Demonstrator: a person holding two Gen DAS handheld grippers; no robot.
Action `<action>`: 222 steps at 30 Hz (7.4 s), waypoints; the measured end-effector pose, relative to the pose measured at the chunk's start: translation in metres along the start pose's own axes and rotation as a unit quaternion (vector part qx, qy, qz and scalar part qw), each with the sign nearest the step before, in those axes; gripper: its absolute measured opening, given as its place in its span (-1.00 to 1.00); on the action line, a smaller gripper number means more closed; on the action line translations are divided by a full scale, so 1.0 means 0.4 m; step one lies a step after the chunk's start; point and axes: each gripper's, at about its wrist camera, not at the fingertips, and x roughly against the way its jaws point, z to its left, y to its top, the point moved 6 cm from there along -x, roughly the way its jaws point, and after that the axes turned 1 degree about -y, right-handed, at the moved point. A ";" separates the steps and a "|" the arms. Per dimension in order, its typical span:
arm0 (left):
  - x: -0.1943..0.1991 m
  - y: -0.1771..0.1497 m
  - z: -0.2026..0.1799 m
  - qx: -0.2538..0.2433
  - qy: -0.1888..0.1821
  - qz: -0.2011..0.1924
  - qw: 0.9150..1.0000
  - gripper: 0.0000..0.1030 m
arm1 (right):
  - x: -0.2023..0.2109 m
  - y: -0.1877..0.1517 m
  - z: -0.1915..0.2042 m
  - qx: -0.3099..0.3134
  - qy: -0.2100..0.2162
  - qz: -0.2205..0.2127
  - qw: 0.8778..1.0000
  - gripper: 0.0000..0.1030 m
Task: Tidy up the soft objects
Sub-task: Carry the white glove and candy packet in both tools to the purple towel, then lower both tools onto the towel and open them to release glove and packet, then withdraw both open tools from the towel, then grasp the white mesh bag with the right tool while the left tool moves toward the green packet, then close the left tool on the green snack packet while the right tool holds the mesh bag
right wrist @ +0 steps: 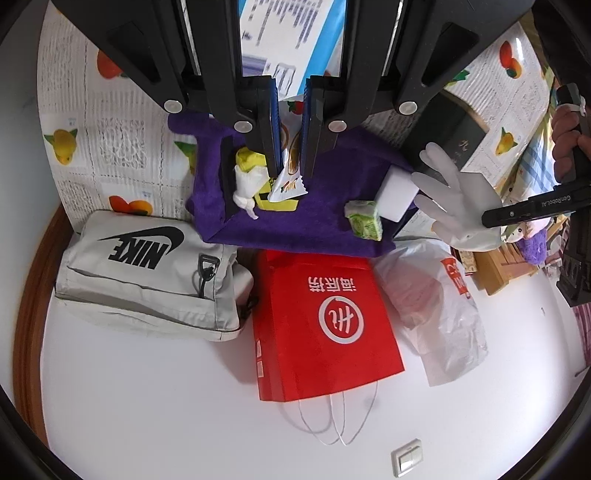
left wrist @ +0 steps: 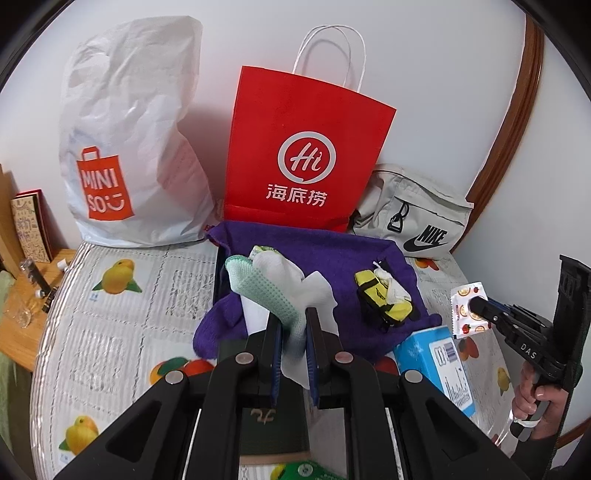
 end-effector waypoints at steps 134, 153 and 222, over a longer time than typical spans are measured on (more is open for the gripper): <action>0.104 -0.304 0.262 0.086 0.004 0.045 0.995 0.36 | -0.205 -0.389 0.390 0.114 0.012 0.203 0.972 0.94; 0.113 -0.455 0.183 0.079 -0.006 0.109 0.991 0.36 | -0.098 -0.344 0.361 0.080 0.018 0.129 0.988 -0.89; -0.037 -0.514 -0.073 -0.012 0.100 0.055 0.993 -0.55 | 0.135 -0.581 0.080 -0.027 -0.062 0.061 0.996 -0.88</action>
